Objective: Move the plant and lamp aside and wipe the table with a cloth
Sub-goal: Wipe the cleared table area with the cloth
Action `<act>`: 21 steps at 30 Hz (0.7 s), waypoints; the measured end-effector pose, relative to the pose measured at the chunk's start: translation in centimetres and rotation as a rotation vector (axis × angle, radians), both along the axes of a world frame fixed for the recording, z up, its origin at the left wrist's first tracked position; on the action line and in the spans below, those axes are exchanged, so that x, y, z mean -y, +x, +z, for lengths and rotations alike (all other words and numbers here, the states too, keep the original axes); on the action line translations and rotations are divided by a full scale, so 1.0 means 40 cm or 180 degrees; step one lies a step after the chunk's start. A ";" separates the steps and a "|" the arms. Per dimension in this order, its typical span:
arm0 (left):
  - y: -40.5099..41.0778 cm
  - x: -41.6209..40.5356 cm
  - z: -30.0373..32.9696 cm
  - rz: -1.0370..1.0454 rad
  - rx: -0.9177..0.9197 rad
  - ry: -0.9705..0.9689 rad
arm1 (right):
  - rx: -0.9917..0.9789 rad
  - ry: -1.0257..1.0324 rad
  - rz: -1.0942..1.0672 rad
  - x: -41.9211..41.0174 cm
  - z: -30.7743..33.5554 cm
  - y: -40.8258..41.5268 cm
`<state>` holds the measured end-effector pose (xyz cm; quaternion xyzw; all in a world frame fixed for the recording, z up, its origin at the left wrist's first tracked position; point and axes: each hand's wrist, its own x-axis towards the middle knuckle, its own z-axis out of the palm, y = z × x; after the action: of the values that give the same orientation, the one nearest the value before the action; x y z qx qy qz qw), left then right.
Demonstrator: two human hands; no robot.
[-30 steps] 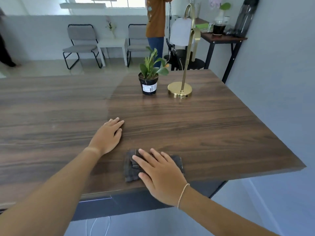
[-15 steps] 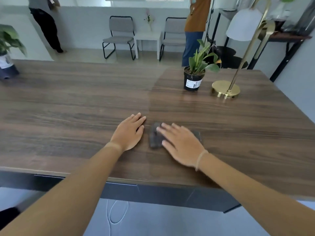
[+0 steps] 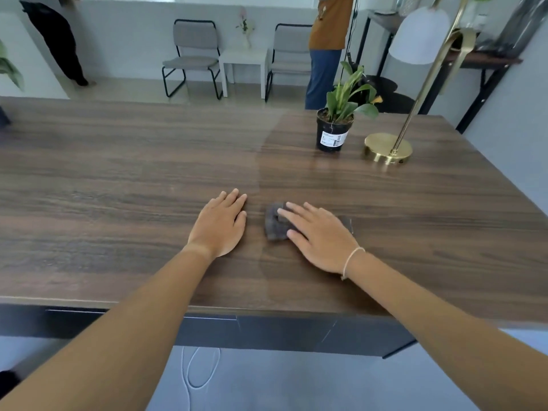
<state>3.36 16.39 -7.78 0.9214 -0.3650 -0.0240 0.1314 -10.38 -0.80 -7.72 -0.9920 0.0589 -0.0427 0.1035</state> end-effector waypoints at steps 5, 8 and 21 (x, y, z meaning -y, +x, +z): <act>0.012 -0.018 -0.006 0.0100 -0.0042 0.0179 | -0.0111 0.0175 0.0703 -0.055 0.014 -0.253; 0.017 -0.023 -0.007 0.0284 -0.0025 0.0189 | -0.0305 0.0061 -0.0093 0.096 0.019 -0.199; -0.067 0.176 0.067 -0.0279 -0.0410 -0.0244 | 0.0006 0.0102 -0.0475 0.056 0.020 -0.374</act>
<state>0.67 9.34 -5.10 0.8954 -0.3964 -0.0749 0.1886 -25.35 -3.03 -6.90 -0.9830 0.1333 -0.0503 0.1160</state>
